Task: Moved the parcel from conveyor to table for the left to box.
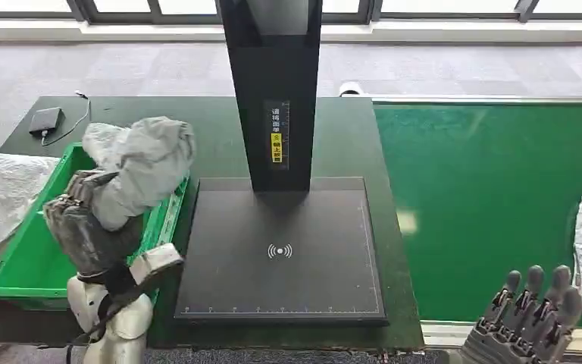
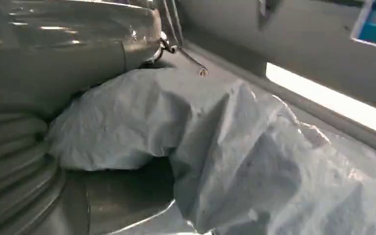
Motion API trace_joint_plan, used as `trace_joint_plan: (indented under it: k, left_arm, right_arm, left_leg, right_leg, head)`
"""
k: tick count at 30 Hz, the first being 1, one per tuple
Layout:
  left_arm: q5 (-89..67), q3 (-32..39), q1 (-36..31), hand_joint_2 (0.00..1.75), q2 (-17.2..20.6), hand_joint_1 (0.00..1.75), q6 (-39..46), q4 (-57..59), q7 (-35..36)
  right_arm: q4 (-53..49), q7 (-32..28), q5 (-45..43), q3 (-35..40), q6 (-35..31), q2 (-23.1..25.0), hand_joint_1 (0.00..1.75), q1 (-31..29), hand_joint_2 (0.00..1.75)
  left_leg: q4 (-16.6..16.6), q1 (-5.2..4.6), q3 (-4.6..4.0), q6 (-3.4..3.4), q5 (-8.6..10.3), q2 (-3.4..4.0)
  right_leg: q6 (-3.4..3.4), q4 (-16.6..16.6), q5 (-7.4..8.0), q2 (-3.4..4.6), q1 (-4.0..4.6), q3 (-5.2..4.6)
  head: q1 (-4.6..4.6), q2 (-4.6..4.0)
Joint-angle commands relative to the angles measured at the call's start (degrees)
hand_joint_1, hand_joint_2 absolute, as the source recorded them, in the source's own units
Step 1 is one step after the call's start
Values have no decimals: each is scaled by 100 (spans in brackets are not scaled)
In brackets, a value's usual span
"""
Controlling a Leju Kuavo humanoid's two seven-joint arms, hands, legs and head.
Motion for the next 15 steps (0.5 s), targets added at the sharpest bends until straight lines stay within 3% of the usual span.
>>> trace_joint_plan:
  k: [1,4,6,15]
  left_arm:
    - [-249,2395,-939,175,-216,175,7,1311,129]
    - [-249,2395,-939,175,-216,175,7,1311,129]
    - [-21,3162,-1332,175,-216,175,7,1968,-643]
    - [-120,3093,-1321,175,-216,175,7,2685,-643]
  right_arm:
    - [257,0,103,-244,9,124,0,79,175]
    - [257,0,103,-244,9,124,0,79,175]
    - [160,0,210,-222,9,202,0,200,175]
    - [172,0,144,-231,9,118,0,161,175]
  left_leg:
    - [-17,2,12,-2,8,-4]
    - [-14,2,5,-2,6,4]
    - [-10,3,5,-3,5,-6]
    - [-12,-1,4,-3,6,-9]
  right_leg:
    - [-8,-16,5,-7,3,13]
    - [-8,-13,7,1,3,9]
    - [-9,-12,5,-9,4,12]
    - [-9,-13,6,-8,1,12]
  head:
    - [2,-2]
    - [0,0]
    - [2,0]
    - [0,0]
